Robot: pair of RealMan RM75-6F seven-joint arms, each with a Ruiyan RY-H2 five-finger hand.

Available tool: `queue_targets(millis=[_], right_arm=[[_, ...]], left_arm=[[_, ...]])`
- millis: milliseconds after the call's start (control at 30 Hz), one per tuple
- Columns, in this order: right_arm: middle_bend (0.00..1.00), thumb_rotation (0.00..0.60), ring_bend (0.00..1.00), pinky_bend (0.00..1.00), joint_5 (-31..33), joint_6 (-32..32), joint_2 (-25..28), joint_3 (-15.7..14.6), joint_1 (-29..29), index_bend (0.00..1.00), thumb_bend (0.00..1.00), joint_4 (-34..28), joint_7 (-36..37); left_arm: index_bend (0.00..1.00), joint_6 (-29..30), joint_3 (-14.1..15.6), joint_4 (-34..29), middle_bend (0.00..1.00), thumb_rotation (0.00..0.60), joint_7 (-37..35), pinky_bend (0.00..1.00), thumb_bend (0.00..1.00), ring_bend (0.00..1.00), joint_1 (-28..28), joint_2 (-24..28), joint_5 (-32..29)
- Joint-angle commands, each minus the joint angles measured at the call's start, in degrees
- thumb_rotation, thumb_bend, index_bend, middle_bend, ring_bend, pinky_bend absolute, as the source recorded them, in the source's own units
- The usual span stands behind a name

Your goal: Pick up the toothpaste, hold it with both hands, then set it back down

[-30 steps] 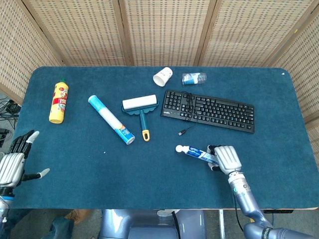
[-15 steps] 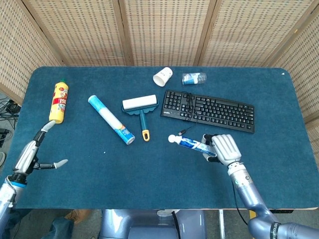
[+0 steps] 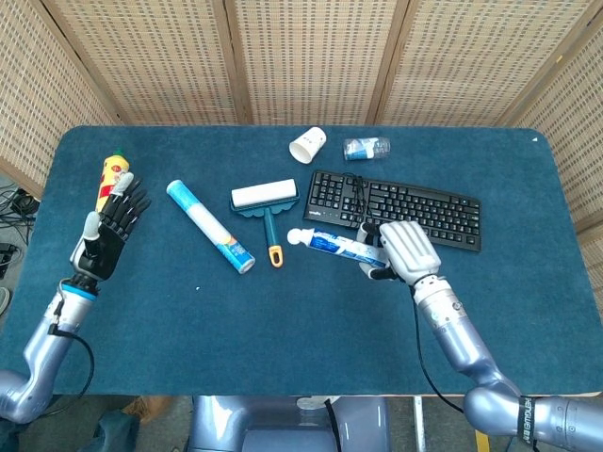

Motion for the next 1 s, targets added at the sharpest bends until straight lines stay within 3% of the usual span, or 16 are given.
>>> queue_targets(millis=[33,367,667,1000], right_arm=[[0.66,0.6,0.57,0.63,4.5,-0.7,0.5,1.6,3.0,0.7,0.72,-1.6,-0.8],[0.66,0.6,0.57,0.63,13.5,-2.2,1.0,4.7,9.1,0.7,0.72,-3.0,0.9],[0.66,0.6,0.57,0.63,16.1,-0.7,-0.3,4.5,14.5,0.7,0.72,-2.5,-1.6],[0.66,0.6,0.57,0.63,21.7,1.5,-0.5,5.6,19.6,0.7,0.72,-2.7,-2.5]], left_arm=[[0.0,-4.1,-2.4,0.4,0.0,0.155,-3.0,0.0,0.0,0.0,-2.8,-2.0,-3.1],[0.0,-9.2,-4.9,0.6,0.0,0.154,-6.8,0.0,0.0,0.0,-6.0,-5.0,-5.4],[0.0,-15.4,-8.1,4.1,0.0,0.158,-8.4,0.0,0.0,0.0,-11.9,-7.5,-6.0],[0.0,-17.2,-9.5,3.7,0.0,0.162,-8.5,0.0,0.0,0.0,-13.3,-8.8,-6.5]])
